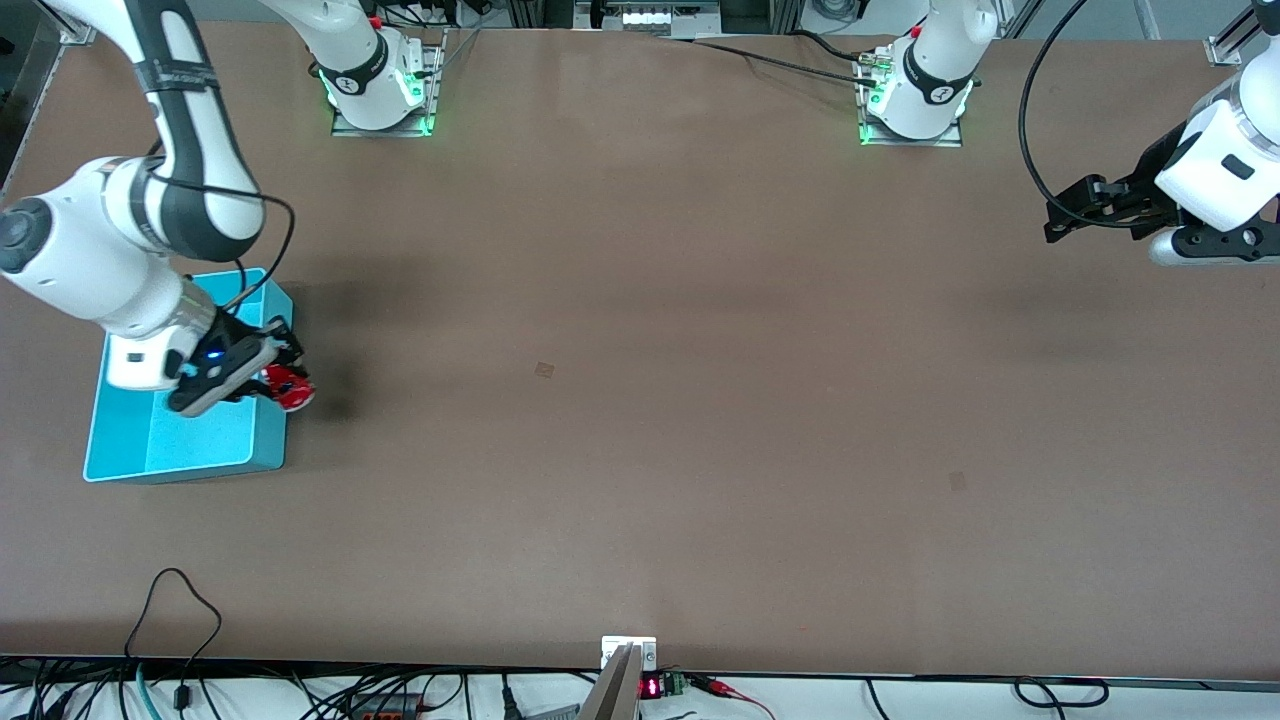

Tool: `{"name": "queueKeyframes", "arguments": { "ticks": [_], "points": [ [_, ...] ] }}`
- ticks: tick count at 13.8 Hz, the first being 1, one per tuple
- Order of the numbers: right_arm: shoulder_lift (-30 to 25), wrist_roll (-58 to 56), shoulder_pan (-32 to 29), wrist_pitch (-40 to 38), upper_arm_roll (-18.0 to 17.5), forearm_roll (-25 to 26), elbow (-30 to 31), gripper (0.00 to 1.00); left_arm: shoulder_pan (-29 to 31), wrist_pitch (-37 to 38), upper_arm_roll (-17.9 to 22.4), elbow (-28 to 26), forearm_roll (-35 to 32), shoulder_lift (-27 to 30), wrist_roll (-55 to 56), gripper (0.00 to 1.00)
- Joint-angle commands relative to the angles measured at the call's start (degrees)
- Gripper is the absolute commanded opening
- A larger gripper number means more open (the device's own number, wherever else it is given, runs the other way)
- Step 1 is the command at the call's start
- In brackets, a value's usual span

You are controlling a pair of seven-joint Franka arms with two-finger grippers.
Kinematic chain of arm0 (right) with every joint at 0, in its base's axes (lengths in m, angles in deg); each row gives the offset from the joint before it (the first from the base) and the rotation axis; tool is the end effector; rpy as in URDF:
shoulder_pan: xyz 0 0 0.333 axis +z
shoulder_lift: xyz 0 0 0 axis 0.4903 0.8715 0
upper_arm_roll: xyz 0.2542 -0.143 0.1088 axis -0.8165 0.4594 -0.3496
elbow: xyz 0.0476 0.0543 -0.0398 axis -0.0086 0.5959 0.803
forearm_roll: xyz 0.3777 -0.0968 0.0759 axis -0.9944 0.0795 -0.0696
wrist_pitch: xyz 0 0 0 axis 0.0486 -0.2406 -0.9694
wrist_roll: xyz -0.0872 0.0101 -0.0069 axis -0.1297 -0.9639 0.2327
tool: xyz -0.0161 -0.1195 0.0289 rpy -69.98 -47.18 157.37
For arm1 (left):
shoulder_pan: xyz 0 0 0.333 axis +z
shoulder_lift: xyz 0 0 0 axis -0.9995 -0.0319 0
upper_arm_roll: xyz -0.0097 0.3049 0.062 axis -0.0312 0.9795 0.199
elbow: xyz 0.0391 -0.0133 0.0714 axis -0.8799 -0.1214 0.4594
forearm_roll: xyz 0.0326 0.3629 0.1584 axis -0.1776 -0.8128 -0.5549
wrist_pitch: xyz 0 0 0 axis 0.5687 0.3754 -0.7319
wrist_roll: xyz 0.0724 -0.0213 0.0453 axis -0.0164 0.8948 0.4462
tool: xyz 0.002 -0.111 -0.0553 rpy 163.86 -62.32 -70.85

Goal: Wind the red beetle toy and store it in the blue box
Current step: 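Lift the car and lower it into the blue box with the right gripper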

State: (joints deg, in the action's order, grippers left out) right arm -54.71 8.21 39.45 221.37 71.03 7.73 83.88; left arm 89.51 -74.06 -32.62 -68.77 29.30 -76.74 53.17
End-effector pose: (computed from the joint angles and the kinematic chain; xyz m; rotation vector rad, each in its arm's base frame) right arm 0.6168 -0.0094 0.3280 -2.9066 -0.8933 -0.2362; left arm 0.5407 -0.0348 0.5795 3.1263 0.0897 -0.1396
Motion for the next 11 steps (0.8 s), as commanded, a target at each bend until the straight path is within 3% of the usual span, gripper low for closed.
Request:
{"name": "queueKeyframes", "arguments": {
  "ticks": [1, 4, 11],
  "points": [
    [2.13, 5.79, -0.25, -2.56, 4.03, -0.63, -4.01, 0.01, 0.24, 1.18, -0.35, 1.14, -1.12, -0.02, 0.34, 1.00],
    [3.36, 10.70, -2.43, -8.00, 6.94, -0.90, -6.91, 0.00, 0.24, 1.18, -0.35, 1.14, -1.12, -0.02, 0.34, 1.00],
    [11.17, 17.23, -7.98, -8.73, 7.13, -0.55, -9.20, 0.00, 0.33, 1.18, -0.35, 1.14, -1.12, -0.02, 0.34, 1.00]
  ]
}}
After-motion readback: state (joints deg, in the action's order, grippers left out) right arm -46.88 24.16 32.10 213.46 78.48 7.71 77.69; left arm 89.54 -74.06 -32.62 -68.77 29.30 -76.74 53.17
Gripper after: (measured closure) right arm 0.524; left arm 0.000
